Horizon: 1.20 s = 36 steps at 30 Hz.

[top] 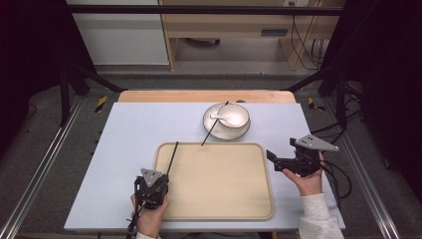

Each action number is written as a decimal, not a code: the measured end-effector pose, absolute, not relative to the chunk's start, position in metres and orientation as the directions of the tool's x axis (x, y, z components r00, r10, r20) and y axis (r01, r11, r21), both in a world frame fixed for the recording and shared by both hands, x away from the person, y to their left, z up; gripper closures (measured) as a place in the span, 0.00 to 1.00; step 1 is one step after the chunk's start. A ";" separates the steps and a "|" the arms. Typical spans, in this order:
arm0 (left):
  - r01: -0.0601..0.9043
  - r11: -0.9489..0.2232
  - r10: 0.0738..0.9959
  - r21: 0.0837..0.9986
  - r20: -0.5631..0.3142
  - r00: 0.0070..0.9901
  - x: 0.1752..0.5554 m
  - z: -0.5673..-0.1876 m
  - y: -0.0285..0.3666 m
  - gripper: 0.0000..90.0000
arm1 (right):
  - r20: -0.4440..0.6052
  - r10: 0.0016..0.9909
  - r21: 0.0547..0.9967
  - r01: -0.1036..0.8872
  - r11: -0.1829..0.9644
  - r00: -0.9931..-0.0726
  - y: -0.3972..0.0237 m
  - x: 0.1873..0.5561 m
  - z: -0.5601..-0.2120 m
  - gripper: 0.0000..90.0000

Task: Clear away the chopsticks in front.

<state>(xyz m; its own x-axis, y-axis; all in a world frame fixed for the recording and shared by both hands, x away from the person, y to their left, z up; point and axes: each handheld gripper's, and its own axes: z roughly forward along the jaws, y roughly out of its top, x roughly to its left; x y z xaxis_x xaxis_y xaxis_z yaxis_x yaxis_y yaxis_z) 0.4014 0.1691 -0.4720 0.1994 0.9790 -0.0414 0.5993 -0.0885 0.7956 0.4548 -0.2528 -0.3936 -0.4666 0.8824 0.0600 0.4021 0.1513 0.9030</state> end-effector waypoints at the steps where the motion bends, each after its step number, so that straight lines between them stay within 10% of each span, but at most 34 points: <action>1: 0.606 -0.088 0.980 0.790 -0.040 0.194 0.402 -0.474 0.170 0.95 | 0.060 0.883 0.903 0.402 0.151 -0.465 -0.252 0.455 -0.394 0.04; 14: 0.633 -0.105 0.981 0.767 -0.023 0.191 0.405 -0.479 0.170 0.94 | 0.056 0.882 0.899 0.407 0.159 -0.468 -0.251 0.456 -0.395 0.04; 36: 0.480 -0.195 0.901 0.856 -0.038 0.433 0.455 -0.426 0.158 0.59 | 0.046 0.886 0.901 0.403 0.163 -0.462 -0.255 0.454 -0.393 0.04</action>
<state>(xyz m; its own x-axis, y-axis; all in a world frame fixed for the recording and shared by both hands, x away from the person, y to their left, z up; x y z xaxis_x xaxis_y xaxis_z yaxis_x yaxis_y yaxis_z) 0.4553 0.1582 -0.4257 0.4329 0.9006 -0.0380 0.4797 -0.1945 0.8556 0.4545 -0.2546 -0.3931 -0.4618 0.8858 0.0457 0.4026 0.1634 0.9007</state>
